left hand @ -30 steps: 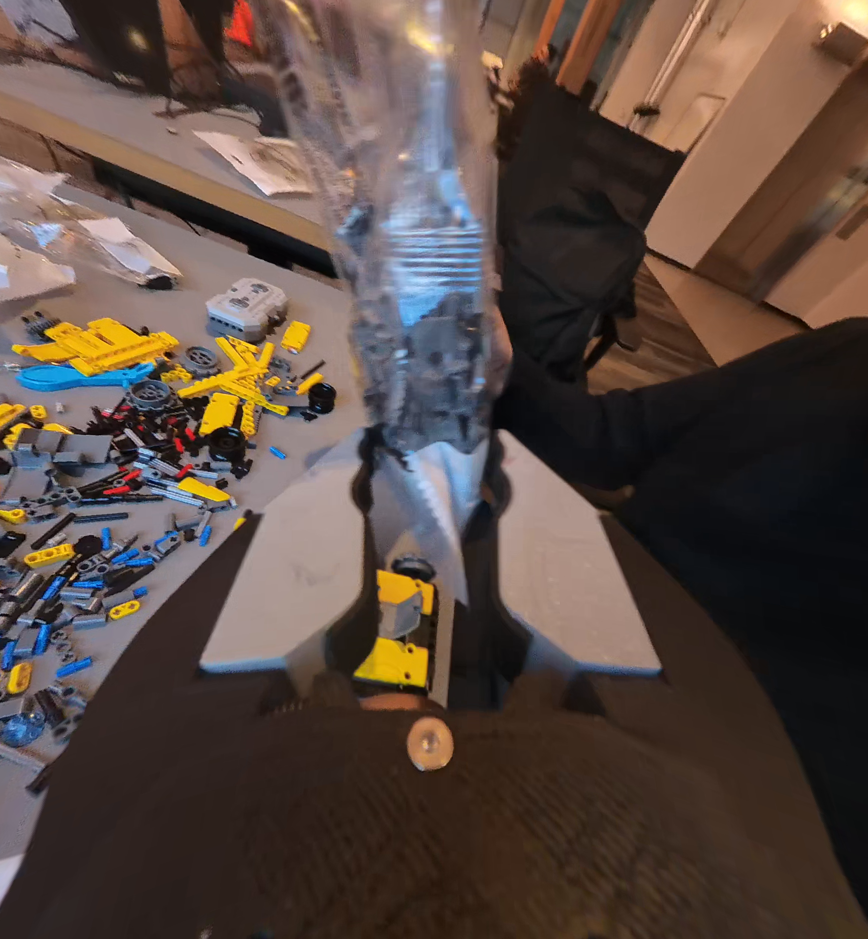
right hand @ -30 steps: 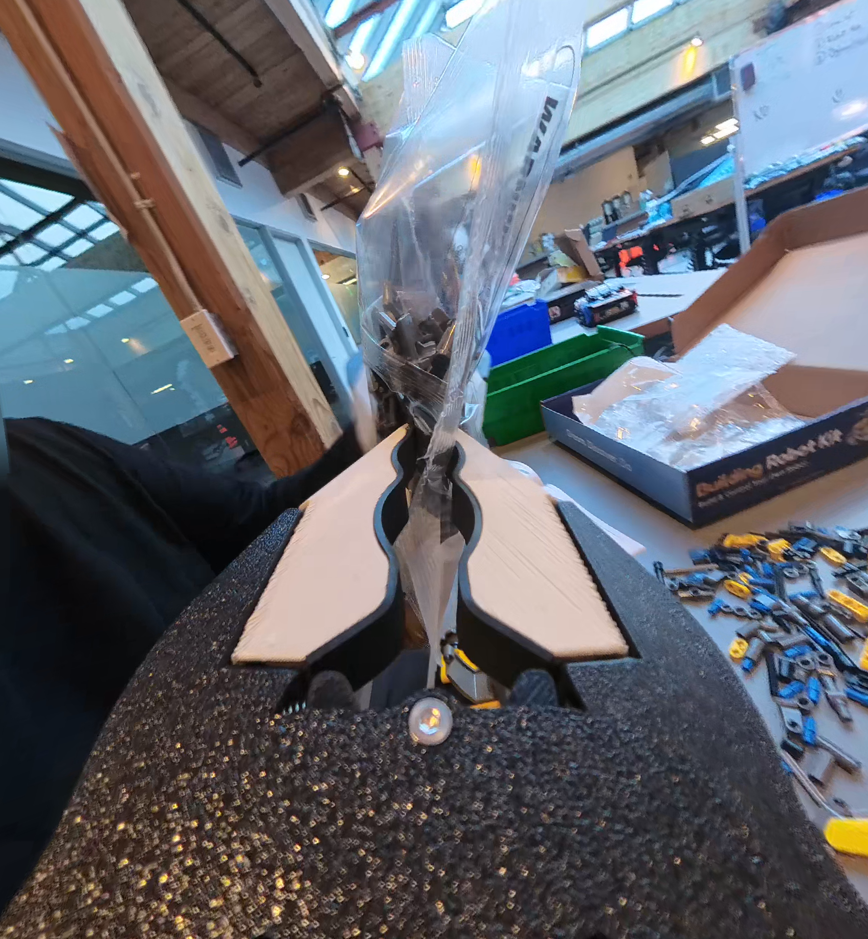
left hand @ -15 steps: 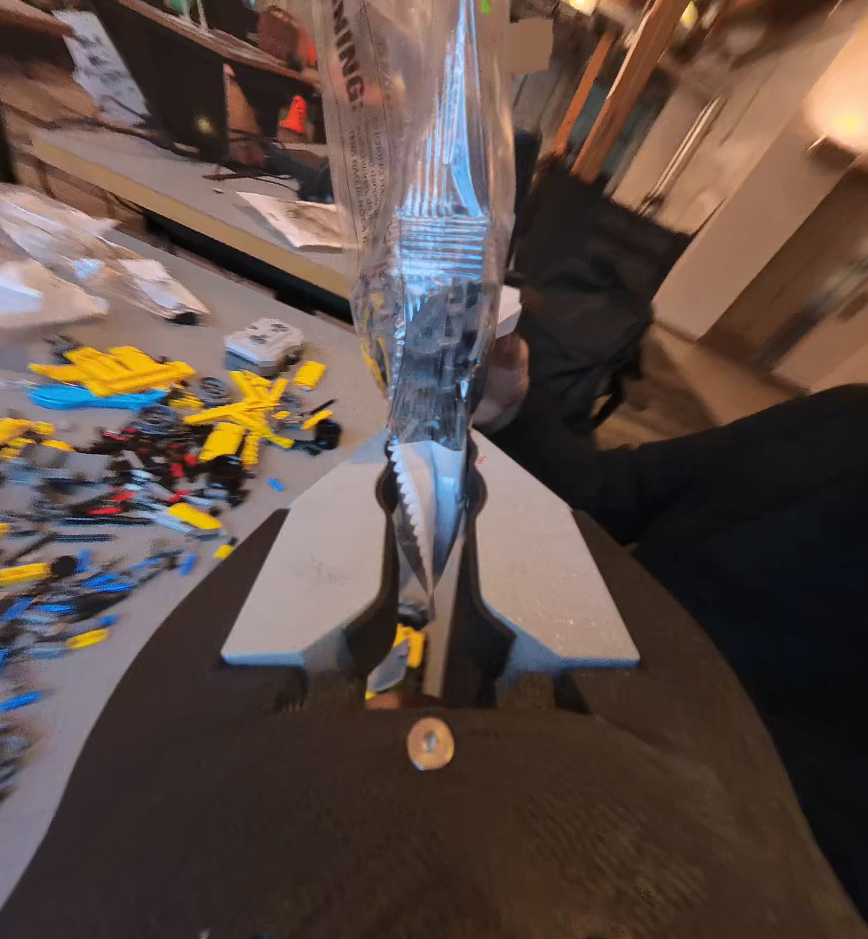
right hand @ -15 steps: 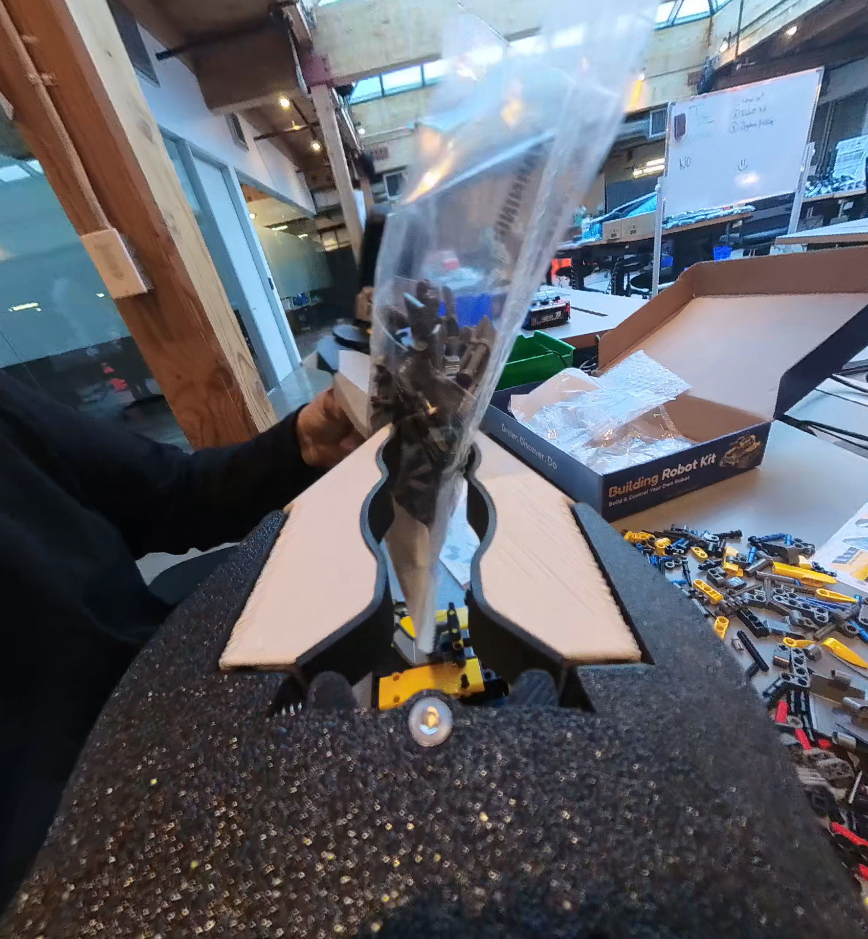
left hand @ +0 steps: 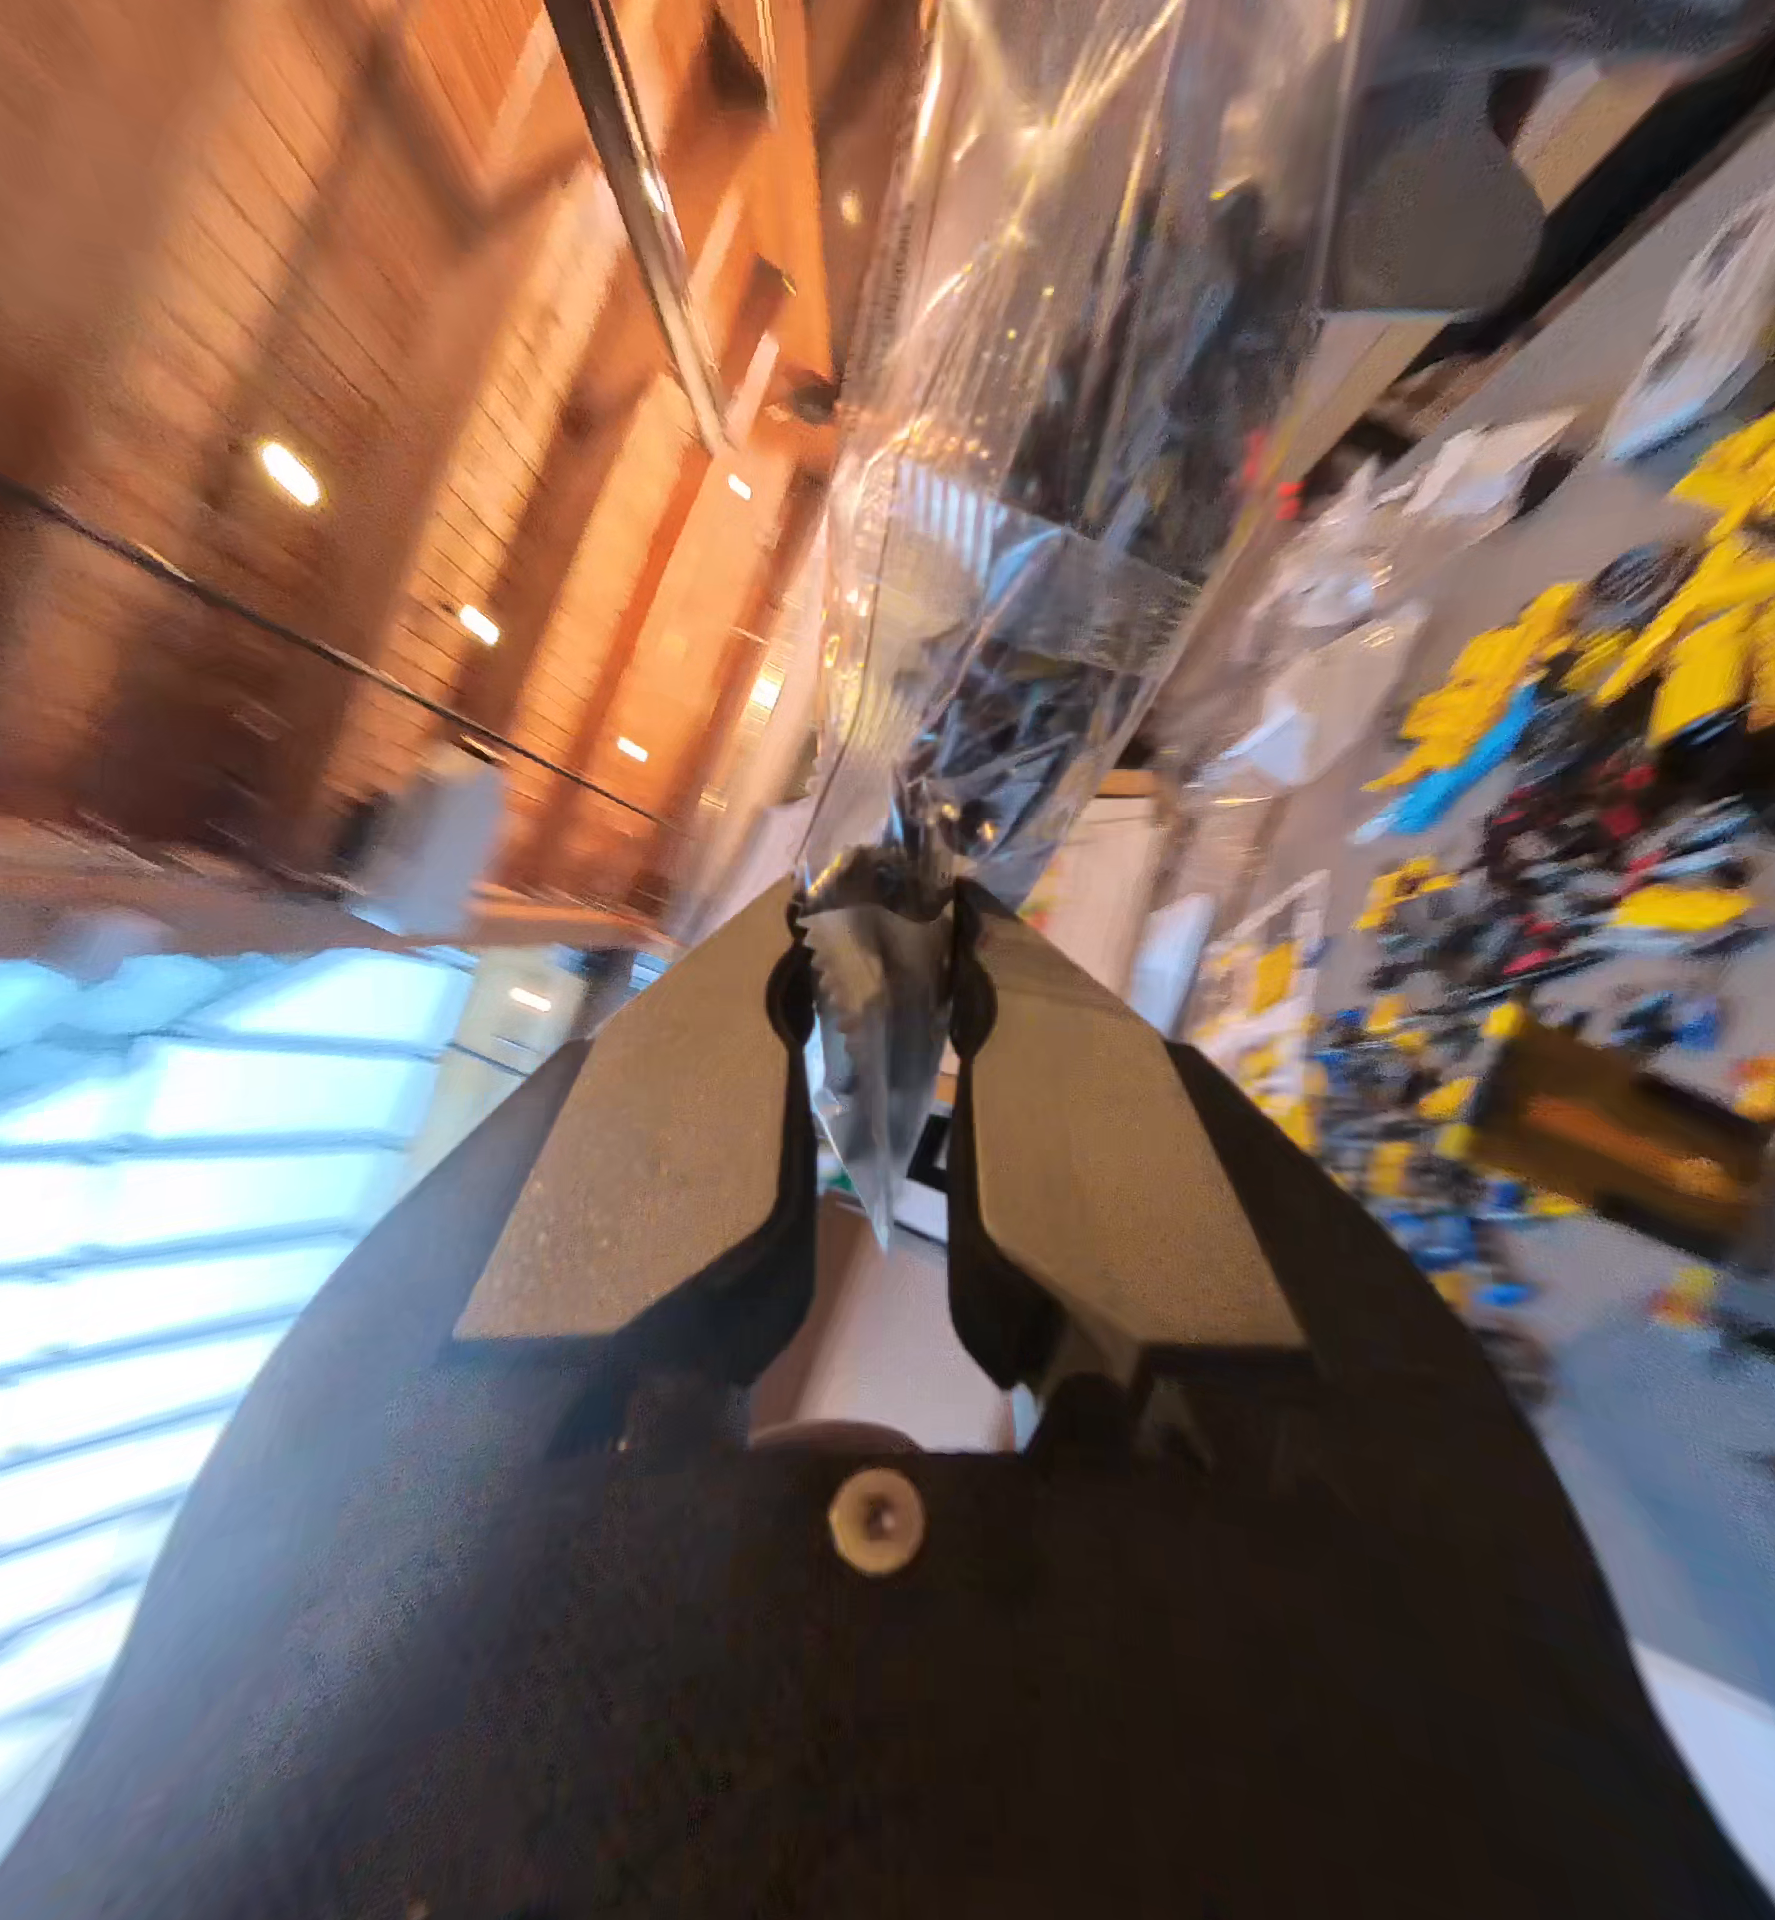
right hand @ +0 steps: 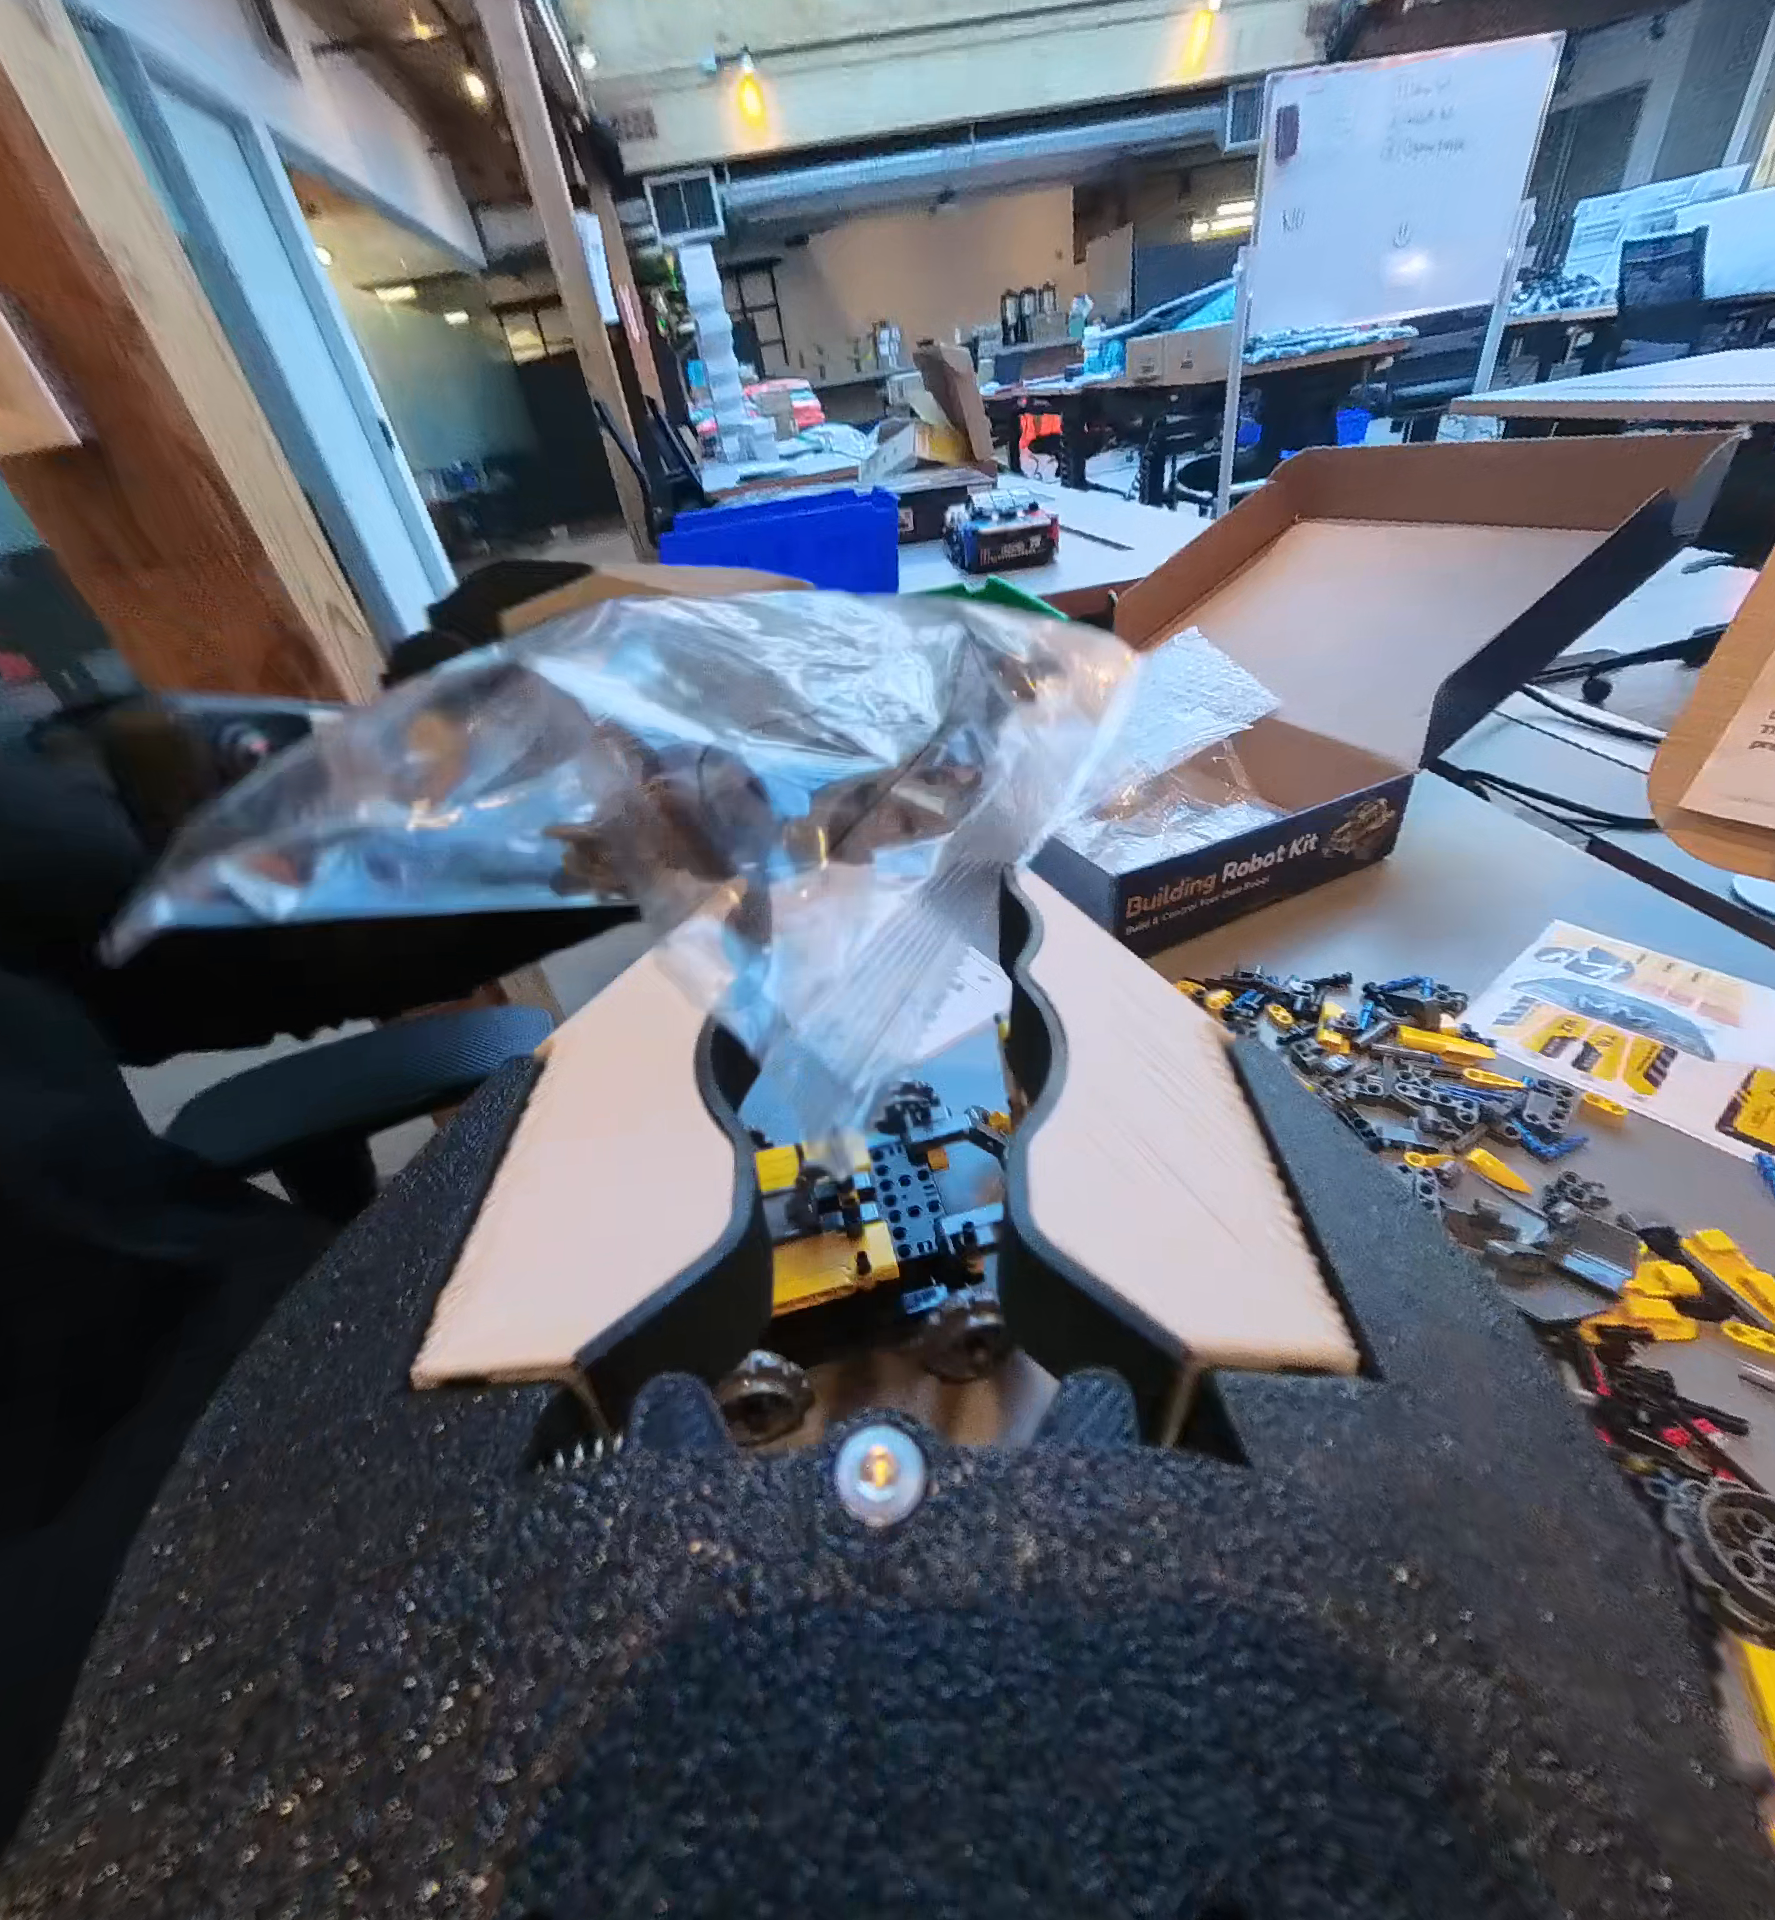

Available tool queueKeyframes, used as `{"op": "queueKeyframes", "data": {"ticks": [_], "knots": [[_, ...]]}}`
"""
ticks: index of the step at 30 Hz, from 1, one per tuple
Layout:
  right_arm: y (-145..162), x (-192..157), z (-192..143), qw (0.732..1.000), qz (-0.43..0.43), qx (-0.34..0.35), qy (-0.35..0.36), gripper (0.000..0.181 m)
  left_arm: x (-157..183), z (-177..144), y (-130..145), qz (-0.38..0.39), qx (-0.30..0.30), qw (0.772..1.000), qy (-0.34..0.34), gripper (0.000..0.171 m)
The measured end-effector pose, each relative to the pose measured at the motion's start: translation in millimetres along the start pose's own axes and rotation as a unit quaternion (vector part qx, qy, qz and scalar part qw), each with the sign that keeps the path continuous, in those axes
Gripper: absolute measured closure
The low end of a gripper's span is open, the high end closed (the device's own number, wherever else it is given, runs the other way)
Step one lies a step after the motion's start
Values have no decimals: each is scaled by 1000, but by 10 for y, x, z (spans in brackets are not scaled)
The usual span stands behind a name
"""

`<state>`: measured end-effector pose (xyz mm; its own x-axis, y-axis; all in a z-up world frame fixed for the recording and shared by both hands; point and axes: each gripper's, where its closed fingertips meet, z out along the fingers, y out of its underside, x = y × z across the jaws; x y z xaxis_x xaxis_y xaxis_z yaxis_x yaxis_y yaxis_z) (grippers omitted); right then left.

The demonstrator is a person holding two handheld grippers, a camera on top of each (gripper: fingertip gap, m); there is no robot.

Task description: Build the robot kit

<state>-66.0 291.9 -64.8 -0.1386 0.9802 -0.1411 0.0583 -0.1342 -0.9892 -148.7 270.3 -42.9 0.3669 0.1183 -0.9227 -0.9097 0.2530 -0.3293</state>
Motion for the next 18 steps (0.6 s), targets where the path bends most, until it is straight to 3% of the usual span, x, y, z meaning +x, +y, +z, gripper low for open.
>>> {"op": "queueKeyframes", "data": {"ticks": [2,18], "knots": [[22,4,-6,1000,-12,-3,3,138,3,-29,-40,54,11,998,-23,152],[117,83,15,1000,-9,0,1,138,112,-116,54,84,6,994,-71,153]]}}
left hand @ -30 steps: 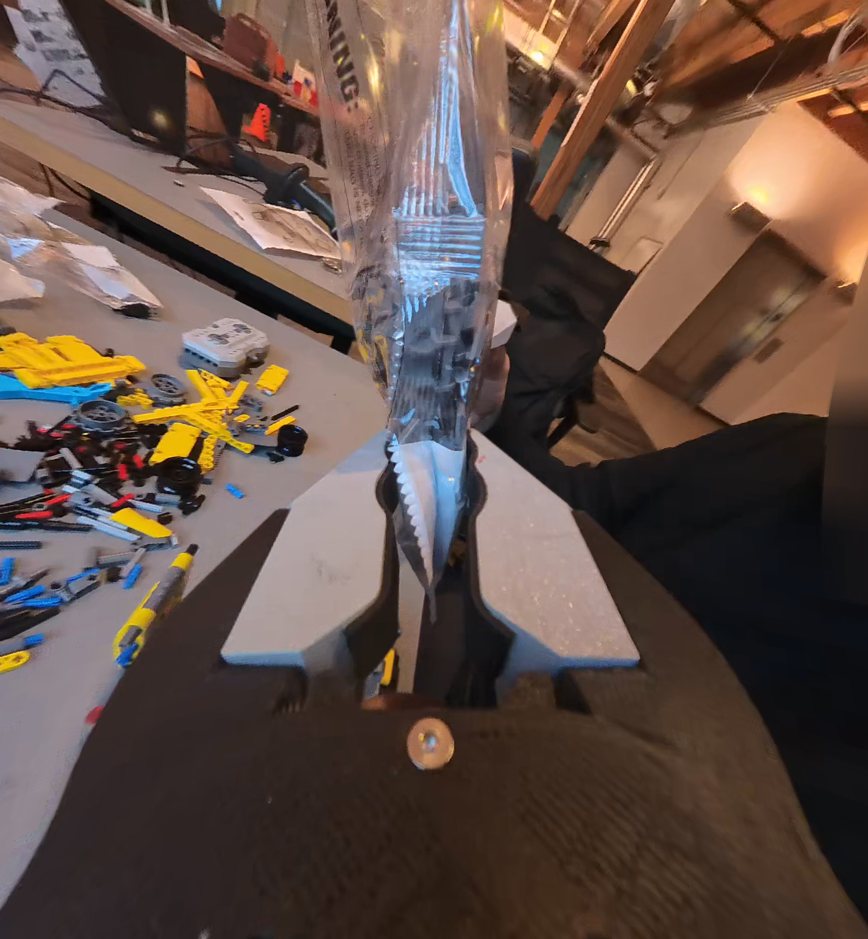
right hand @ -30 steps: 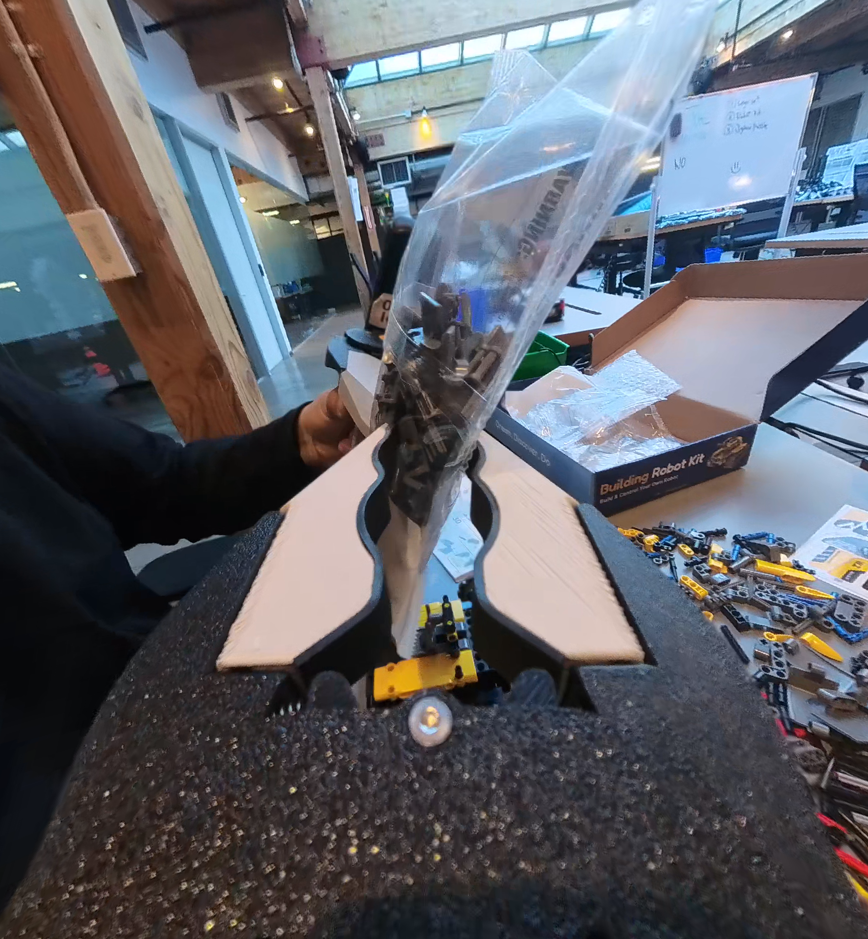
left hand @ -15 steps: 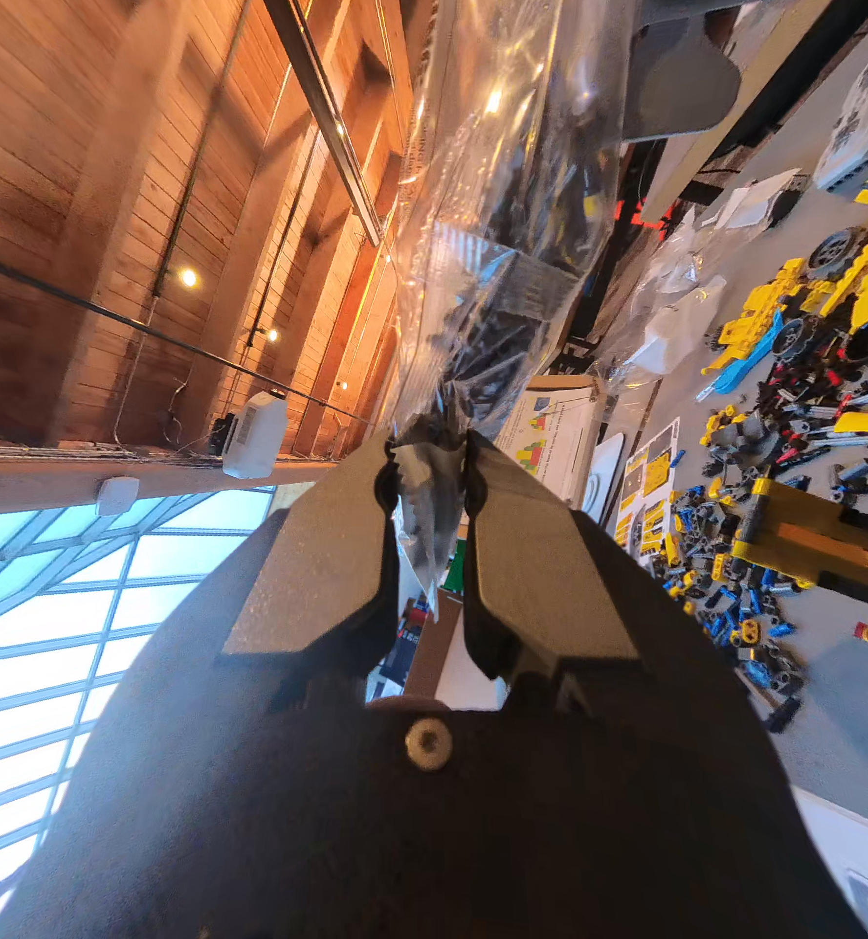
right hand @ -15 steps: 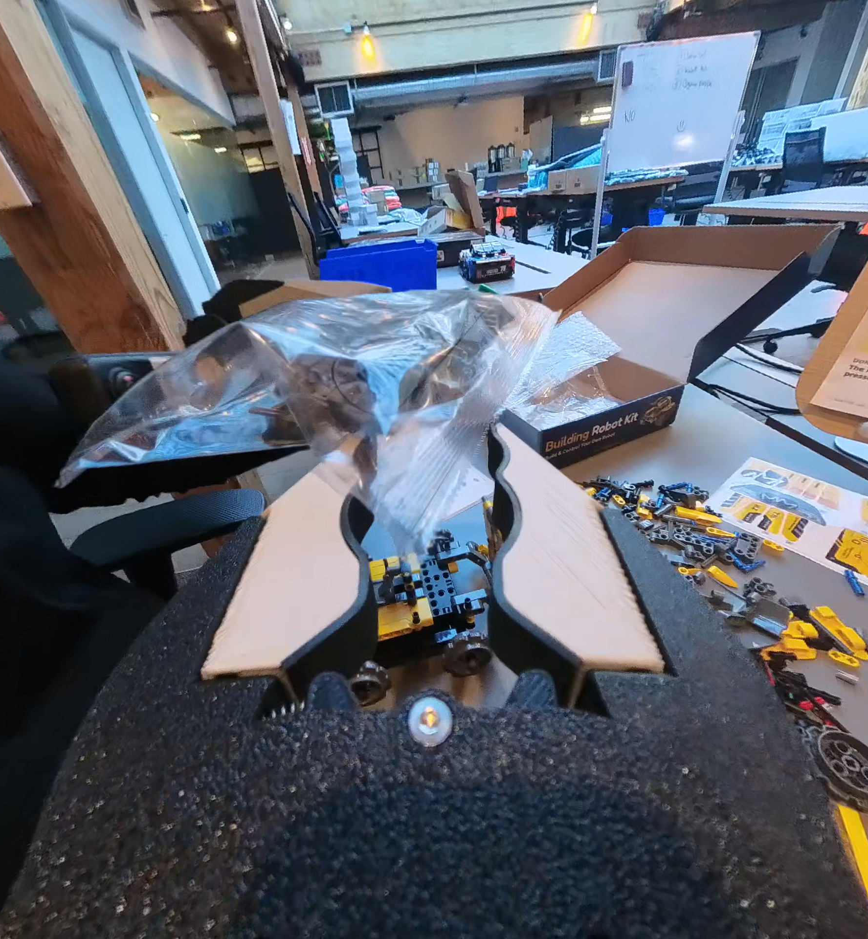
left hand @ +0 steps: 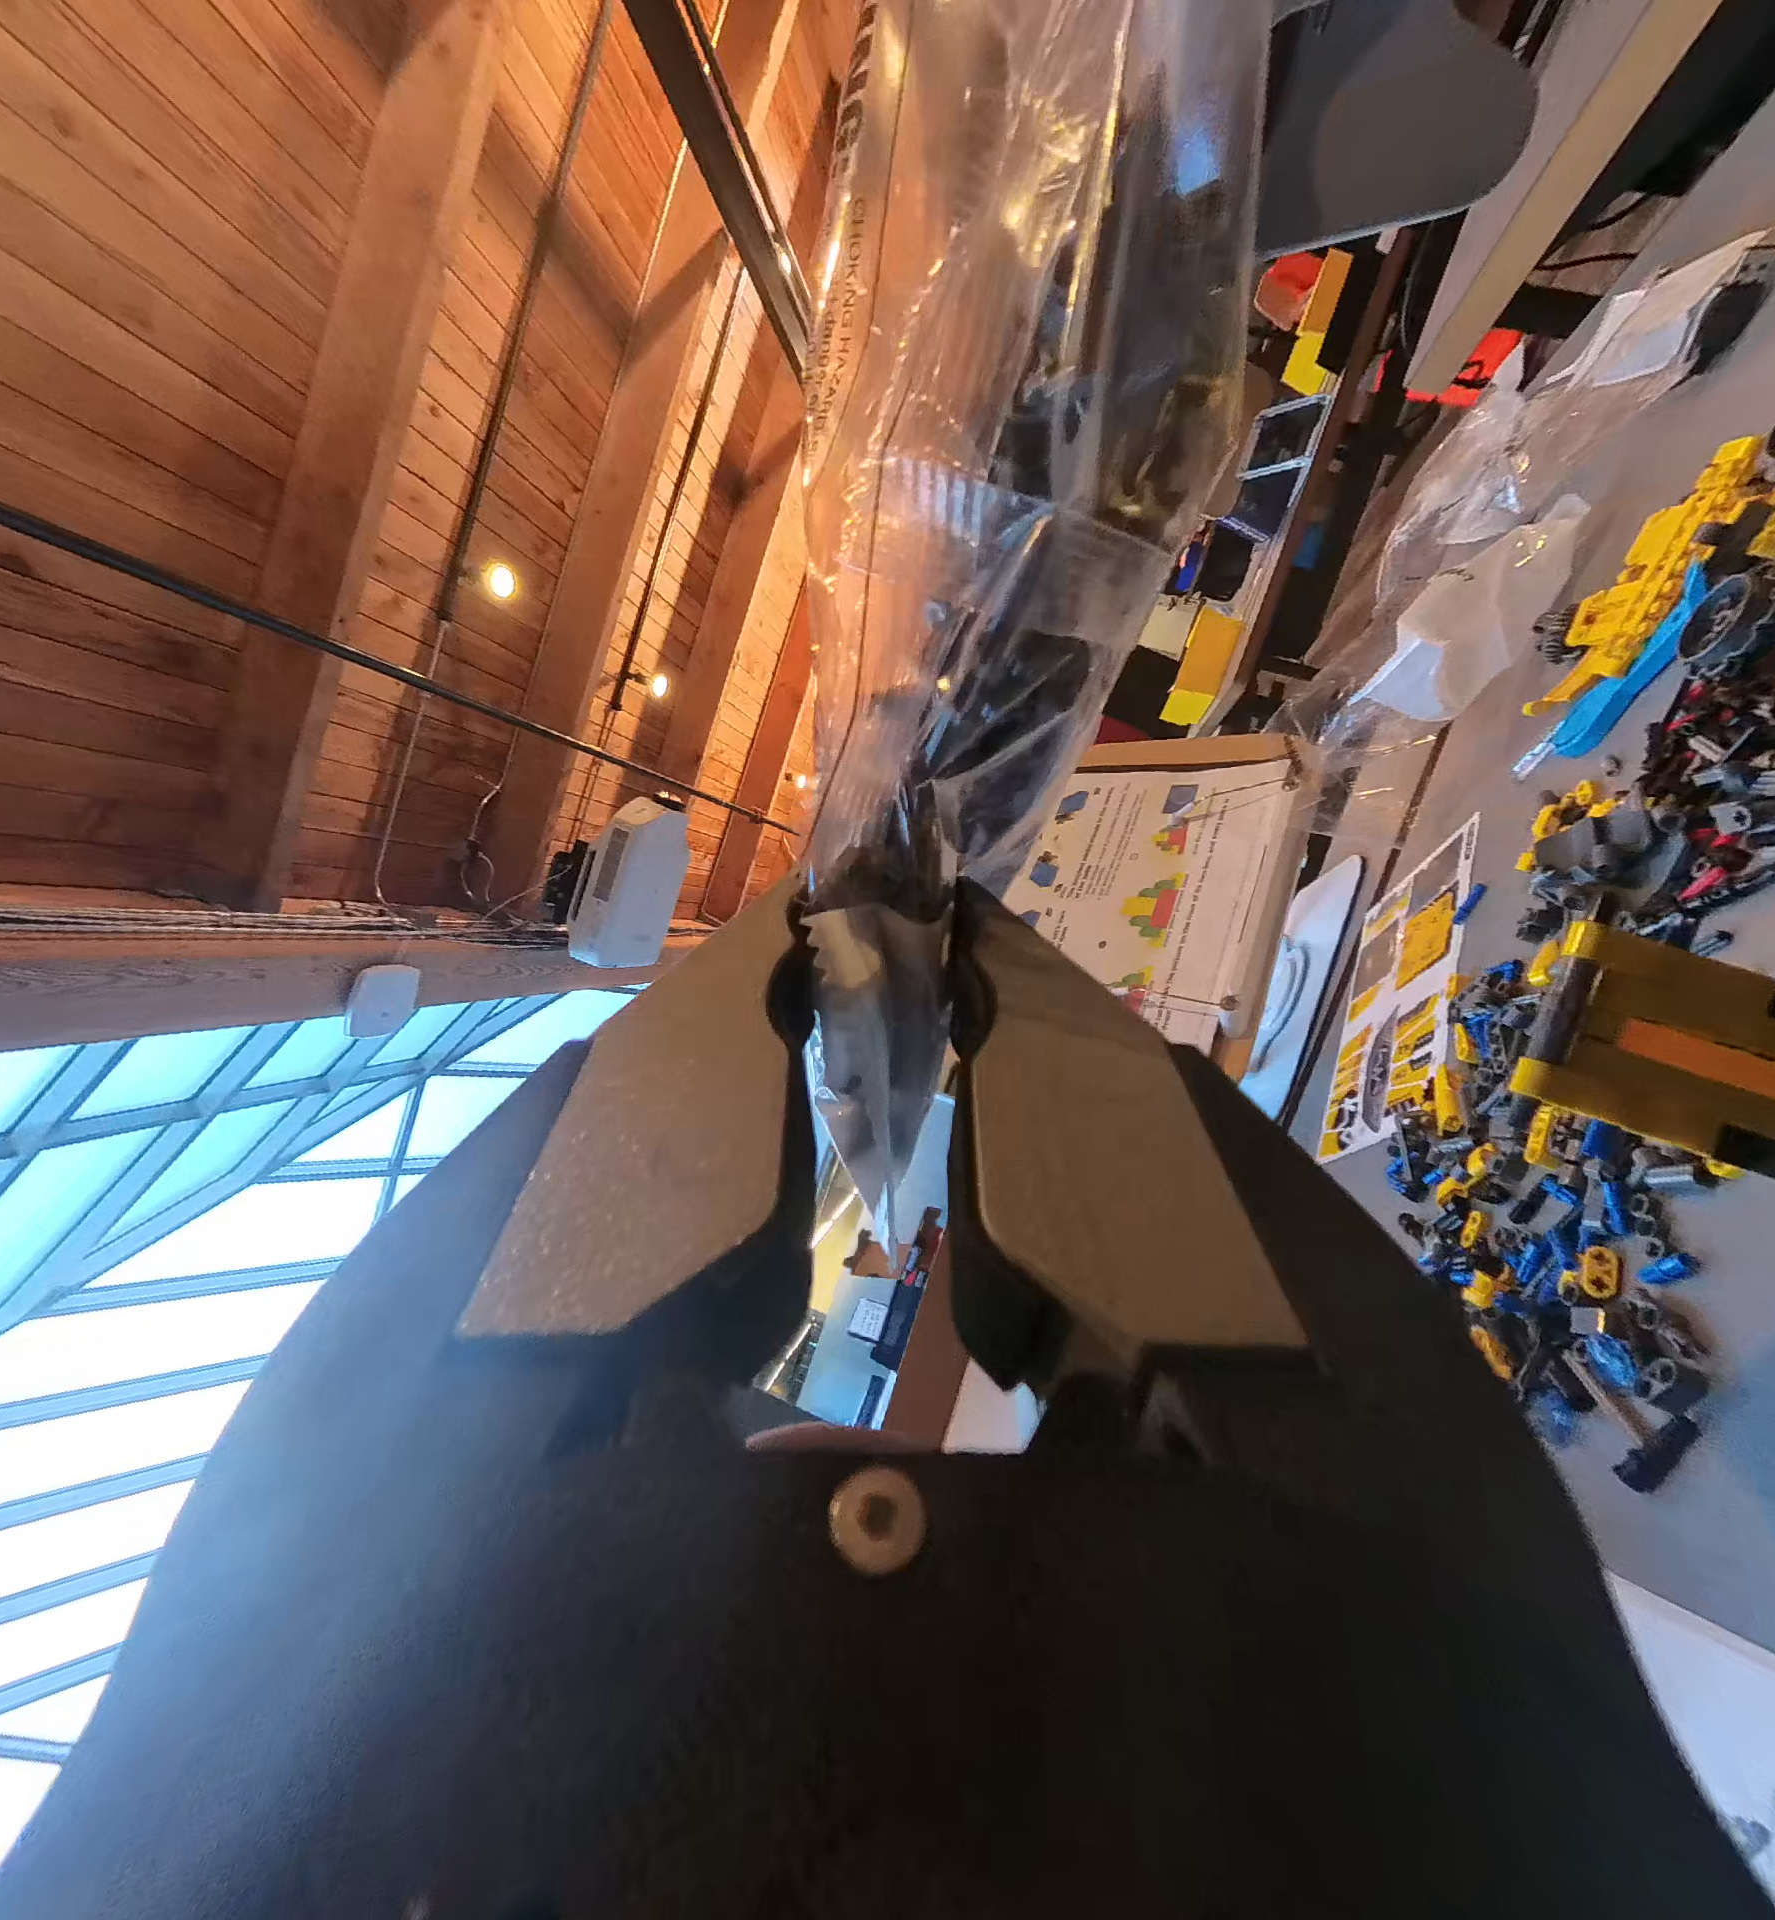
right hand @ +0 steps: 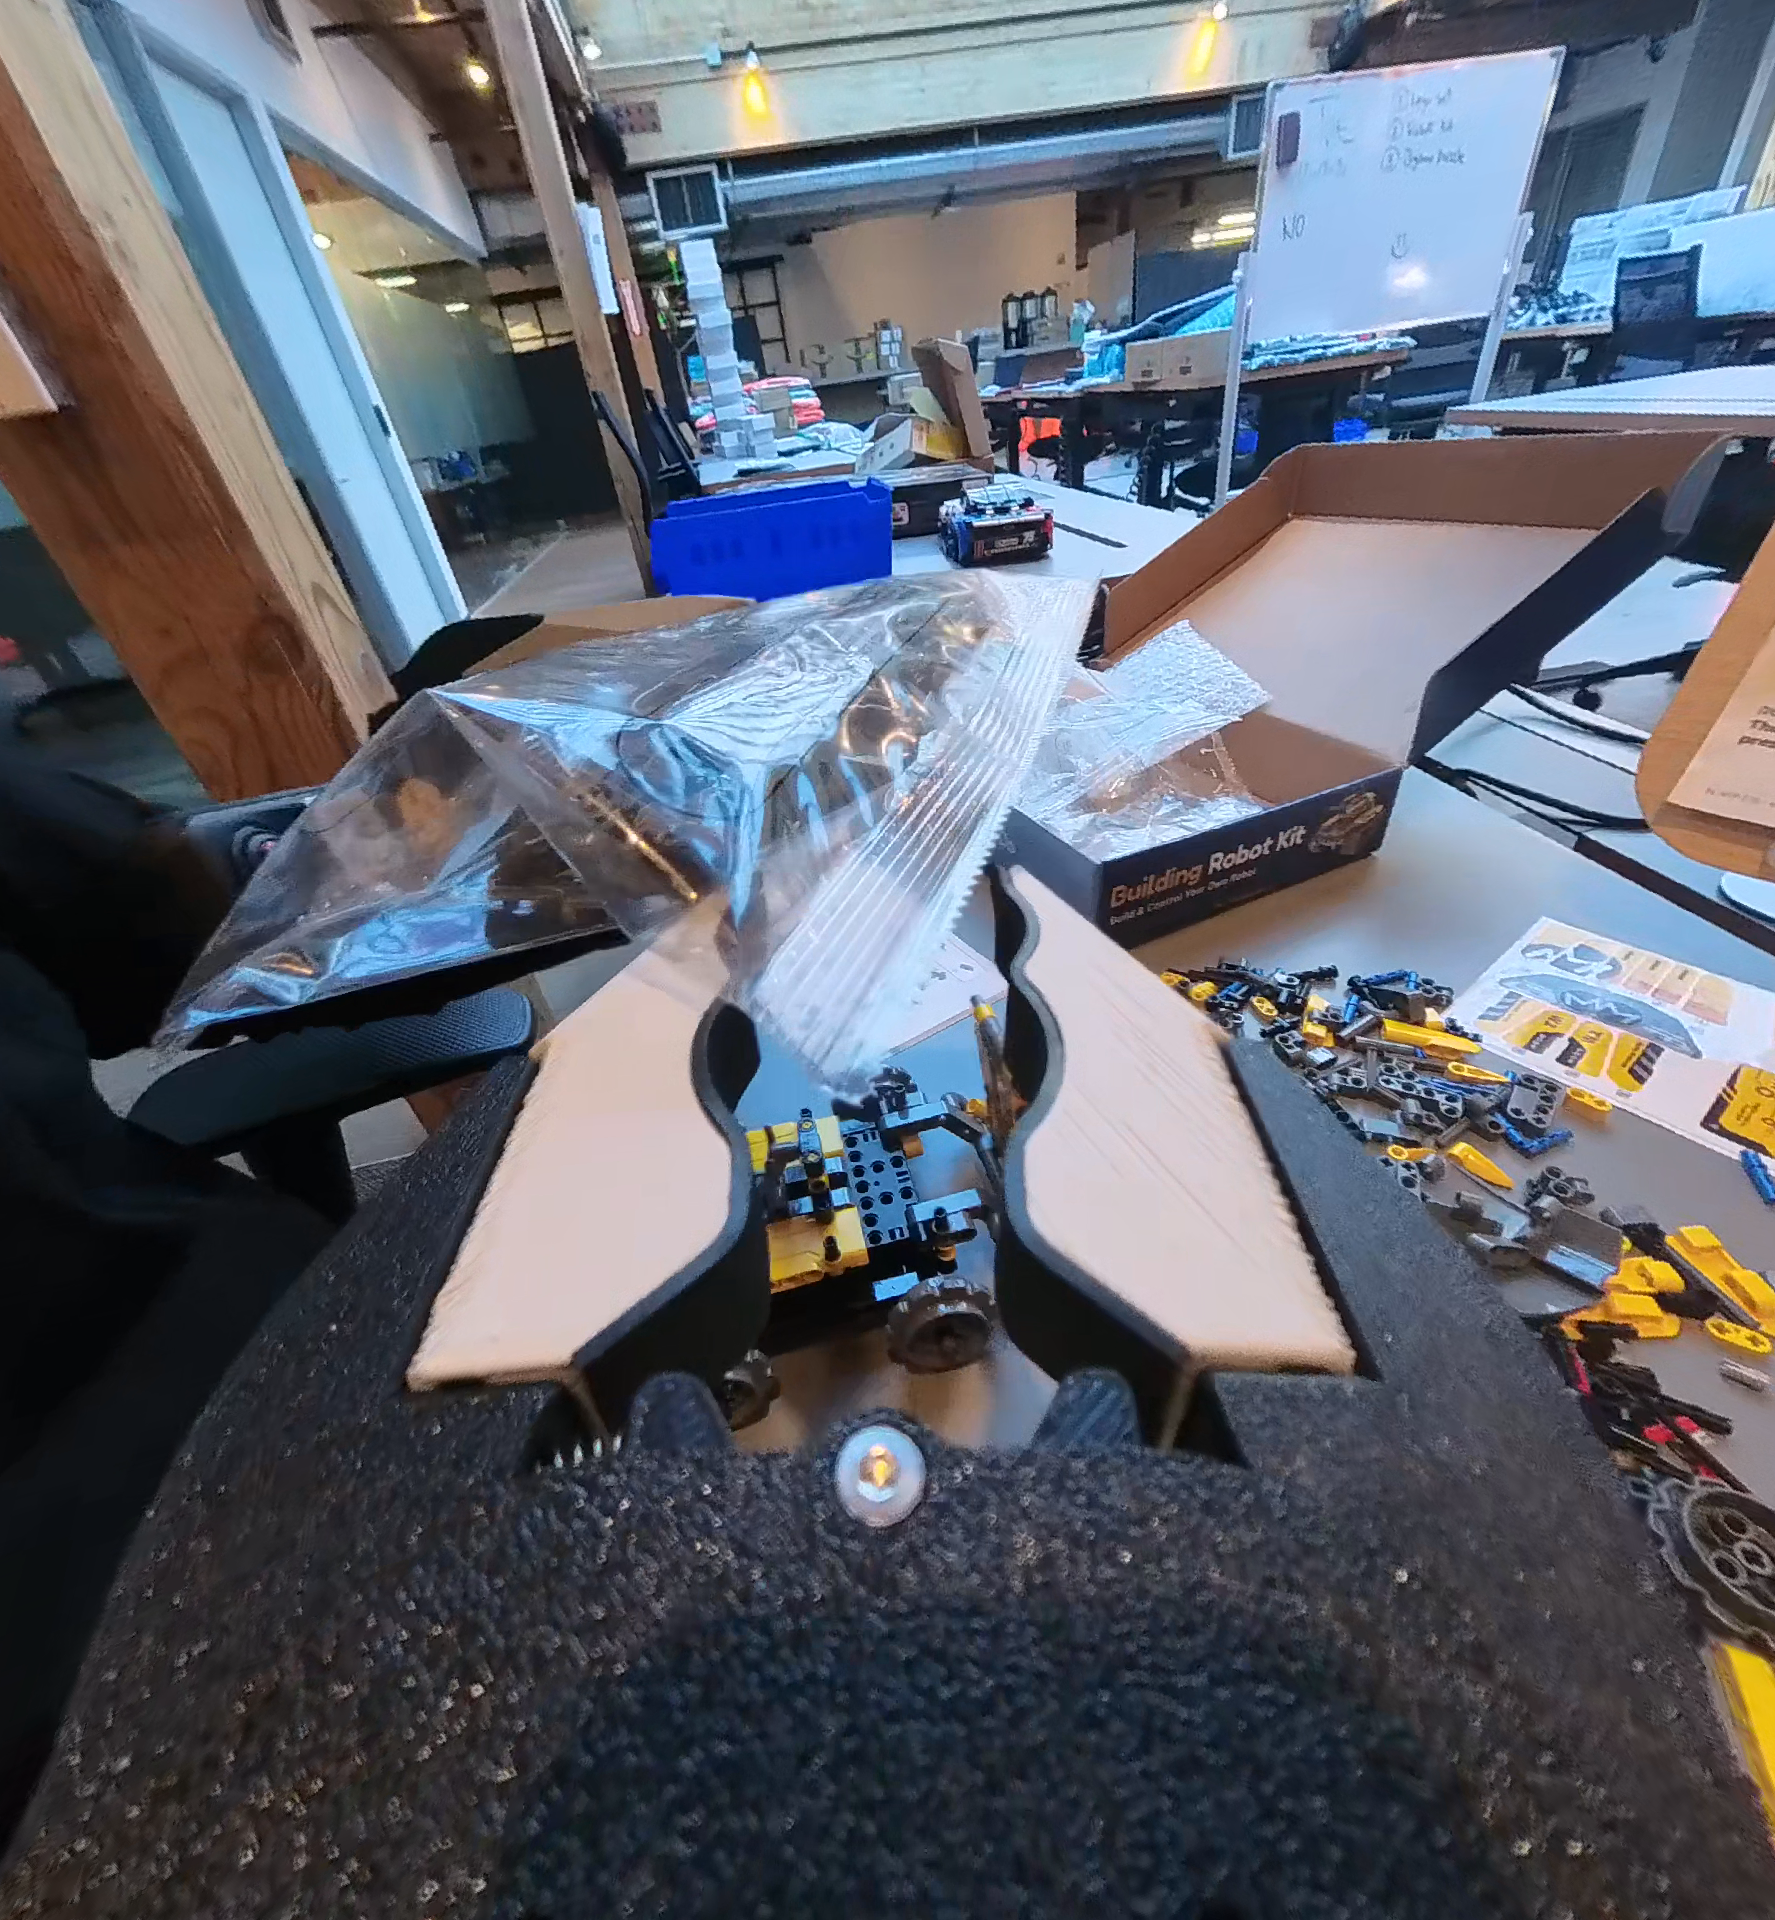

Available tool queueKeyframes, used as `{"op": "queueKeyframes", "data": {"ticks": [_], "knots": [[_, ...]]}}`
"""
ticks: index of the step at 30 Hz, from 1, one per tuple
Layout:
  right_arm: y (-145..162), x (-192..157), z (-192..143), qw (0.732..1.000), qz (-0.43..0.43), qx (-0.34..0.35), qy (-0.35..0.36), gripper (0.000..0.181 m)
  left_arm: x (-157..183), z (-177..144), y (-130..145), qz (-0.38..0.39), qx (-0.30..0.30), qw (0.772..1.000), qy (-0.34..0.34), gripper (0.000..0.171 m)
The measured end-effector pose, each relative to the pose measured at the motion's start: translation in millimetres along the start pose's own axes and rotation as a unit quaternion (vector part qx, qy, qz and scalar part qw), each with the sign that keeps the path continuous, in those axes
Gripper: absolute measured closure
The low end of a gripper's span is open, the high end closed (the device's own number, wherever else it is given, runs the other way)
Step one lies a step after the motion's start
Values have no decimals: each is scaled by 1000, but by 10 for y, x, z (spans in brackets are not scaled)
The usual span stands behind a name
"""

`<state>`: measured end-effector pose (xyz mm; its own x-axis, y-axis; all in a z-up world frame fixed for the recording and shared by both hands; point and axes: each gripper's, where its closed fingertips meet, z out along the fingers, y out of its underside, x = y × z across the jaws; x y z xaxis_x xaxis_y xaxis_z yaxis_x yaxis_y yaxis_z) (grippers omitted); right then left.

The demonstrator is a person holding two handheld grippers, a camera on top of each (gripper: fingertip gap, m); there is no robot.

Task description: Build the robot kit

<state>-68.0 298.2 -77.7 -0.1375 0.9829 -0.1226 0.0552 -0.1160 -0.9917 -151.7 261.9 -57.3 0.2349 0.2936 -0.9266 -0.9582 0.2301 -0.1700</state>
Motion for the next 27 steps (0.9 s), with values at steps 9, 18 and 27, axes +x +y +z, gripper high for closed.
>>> {"op": "queueKeyframes", "data": {"ticks": [9,18,27], "knots": [[56,-71,64,999,-36,-13,-5,136,-47,-79,53,9,8,999,-29,153],[10,-139,65,997,-78,-2,-1,136,-155,-111,23,38,22,998,-47,153],[-19,-158,35,995,-96,7,4,135,-238,-130,-70,75,38,994,-64,152]]}}
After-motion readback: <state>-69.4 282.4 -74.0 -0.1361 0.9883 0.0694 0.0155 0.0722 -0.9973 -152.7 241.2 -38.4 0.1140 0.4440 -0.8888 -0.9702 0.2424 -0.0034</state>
